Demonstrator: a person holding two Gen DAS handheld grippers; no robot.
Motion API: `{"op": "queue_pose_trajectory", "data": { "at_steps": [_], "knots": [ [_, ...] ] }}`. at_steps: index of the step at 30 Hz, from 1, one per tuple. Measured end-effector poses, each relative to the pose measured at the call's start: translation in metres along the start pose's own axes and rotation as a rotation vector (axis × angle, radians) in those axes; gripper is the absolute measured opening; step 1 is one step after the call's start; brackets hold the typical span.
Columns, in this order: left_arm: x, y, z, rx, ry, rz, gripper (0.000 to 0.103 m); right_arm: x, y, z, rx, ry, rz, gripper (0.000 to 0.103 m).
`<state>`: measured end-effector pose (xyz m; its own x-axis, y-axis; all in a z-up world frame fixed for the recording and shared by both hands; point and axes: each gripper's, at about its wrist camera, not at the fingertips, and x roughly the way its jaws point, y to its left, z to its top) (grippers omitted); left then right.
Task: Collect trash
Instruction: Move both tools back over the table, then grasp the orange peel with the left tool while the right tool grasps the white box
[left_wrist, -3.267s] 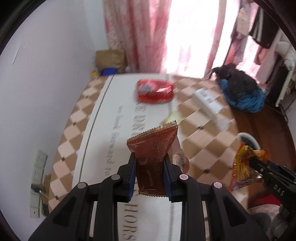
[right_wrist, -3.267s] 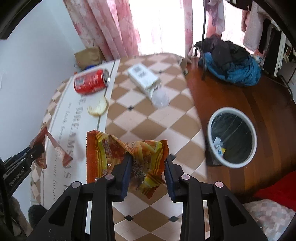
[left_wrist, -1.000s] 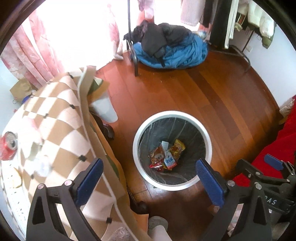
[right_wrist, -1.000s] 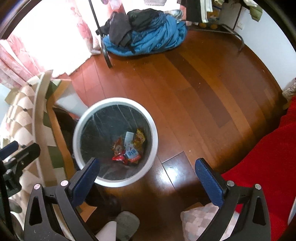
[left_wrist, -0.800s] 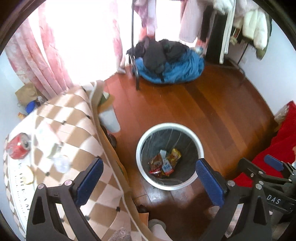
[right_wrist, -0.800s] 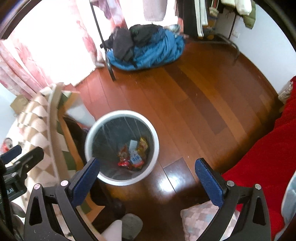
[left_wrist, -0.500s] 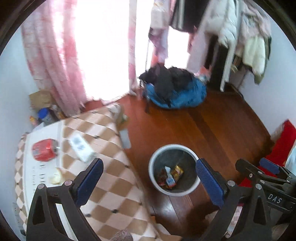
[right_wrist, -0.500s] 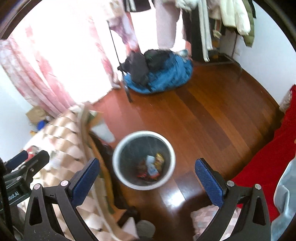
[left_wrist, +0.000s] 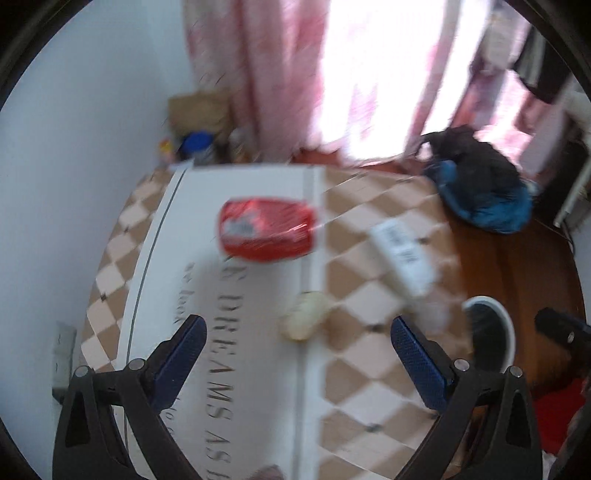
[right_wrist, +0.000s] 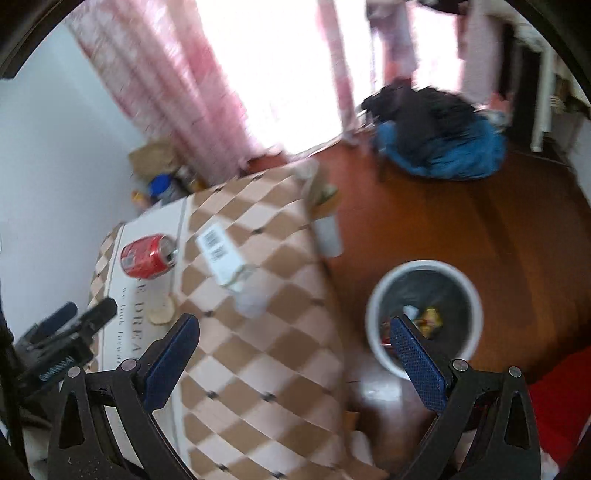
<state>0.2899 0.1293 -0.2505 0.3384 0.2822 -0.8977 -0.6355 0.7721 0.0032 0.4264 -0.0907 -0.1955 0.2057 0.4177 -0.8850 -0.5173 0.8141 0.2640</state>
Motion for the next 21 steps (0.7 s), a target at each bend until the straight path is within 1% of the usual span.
{"op": "queue_pose_trajectory", "data": {
  "at_steps": [3,4,6,8,10,12,14,15,16,17,19,21],
  "knots": [
    [0.030,0.026,-0.003,-0.032,0.059,0.014,0.101,0.050,0.032,0.016,-0.046,0.069,0.021,0.101],
    [0.040,0.034,-0.004,-0.045,0.069,0.022,0.101,0.064,0.042,0.021,-0.071,0.087,0.018,0.094],
    [0.058,0.050,-0.006,-0.067,0.090,0.033,0.101,0.096,0.062,0.034,-0.118,0.127,-0.001,0.086],
    [0.070,0.056,-0.007,-0.067,0.102,0.041,0.101,0.125,0.077,0.045,-0.160,0.156,-0.018,0.086],
    [0.077,0.058,-0.008,-0.046,0.107,0.034,0.101,0.144,0.086,0.052,-0.196,0.179,-0.042,0.086],
    [0.080,0.054,-0.010,-0.022,0.107,0.001,0.101,0.165,0.095,0.059,-0.226,0.200,-0.061,0.086],
    [0.080,0.049,-0.012,-0.001,0.115,-0.078,0.101,0.182,0.100,0.062,-0.250,0.226,-0.076,0.086],
    [0.081,0.044,-0.014,0.010,0.121,-0.108,0.101,0.188,0.101,0.063,-0.262,0.239,-0.080,0.080],
    [0.081,0.038,-0.015,0.026,0.125,-0.135,0.101,0.194,0.102,0.062,-0.276,0.255,-0.085,0.068],
    [0.081,0.032,-0.016,0.040,0.128,-0.153,0.101,0.197,0.100,0.062,-0.278,0.266,-0.091,0.063],
    [0.083,0.019,-0.013,0.072,0.135,-0.178,0.101,0.198,0.095,0.062,-0.276,0.265,-0.086,0.058],
    [0.086,0.006,-0.013,0.103,0.145,-0.189,0.101,0.195,0.088,0.063,-0.267,0.256,-0.120,0.057]
  ]
}}
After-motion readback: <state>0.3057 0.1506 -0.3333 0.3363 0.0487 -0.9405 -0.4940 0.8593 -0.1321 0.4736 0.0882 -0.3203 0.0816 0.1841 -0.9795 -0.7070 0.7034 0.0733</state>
